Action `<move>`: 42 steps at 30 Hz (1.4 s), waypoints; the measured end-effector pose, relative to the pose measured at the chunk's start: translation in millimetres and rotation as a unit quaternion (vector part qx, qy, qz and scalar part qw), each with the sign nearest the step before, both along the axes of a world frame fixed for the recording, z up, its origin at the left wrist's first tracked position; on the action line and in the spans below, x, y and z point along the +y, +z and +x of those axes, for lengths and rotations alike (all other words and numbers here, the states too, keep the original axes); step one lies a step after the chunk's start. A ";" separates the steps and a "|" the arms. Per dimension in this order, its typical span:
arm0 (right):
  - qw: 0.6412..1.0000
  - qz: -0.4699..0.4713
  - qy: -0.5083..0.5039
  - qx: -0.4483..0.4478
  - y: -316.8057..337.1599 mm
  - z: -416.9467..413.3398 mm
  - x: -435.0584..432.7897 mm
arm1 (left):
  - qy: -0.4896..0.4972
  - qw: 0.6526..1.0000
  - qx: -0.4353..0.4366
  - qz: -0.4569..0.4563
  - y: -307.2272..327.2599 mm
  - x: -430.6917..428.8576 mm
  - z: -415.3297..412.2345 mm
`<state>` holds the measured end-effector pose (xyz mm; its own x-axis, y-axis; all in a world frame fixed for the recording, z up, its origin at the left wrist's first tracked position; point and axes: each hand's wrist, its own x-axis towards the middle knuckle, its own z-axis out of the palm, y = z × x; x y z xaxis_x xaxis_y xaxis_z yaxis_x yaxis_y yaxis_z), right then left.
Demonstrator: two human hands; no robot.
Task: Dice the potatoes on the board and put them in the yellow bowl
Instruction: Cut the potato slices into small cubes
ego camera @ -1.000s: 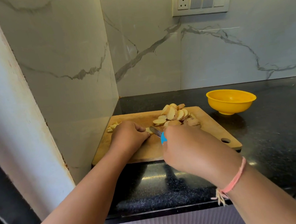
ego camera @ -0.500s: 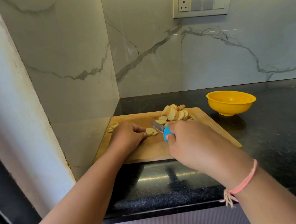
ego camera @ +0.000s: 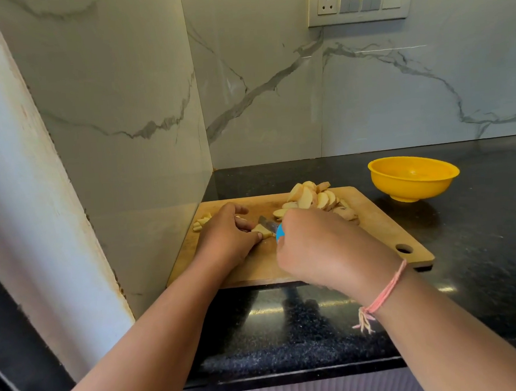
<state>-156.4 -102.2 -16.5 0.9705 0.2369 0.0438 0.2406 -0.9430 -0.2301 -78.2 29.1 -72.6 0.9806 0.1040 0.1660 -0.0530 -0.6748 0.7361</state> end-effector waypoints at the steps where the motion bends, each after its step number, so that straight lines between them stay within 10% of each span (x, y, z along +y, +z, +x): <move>1: 1.000 -0.001 0.001 0.000 -0.9 -0.7 -0.4 | 0.001 1.000 0.000 0.003 -0.1 -0.5 -0.1; 21: 0.994 0.015 0.007 -0.112 -10.5 -23.4 -26.3 | 0.013 1.000 0.009 -0.024 -0.5 4.4 0.4; 42: 0.998 -0.031 0.042 -0.045 -12.7 -14.9 1.8 | 0.016 1.000 -0.006 0.000 -4.2 2.3 3.9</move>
<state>-171.3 -100.3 -29.2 0.9398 0.3229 0.1121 0.3370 -0.9302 -0.1455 -74.3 31.3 -76.7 0.9749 0.1348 0.1773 -0.0400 -0.6769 0.7350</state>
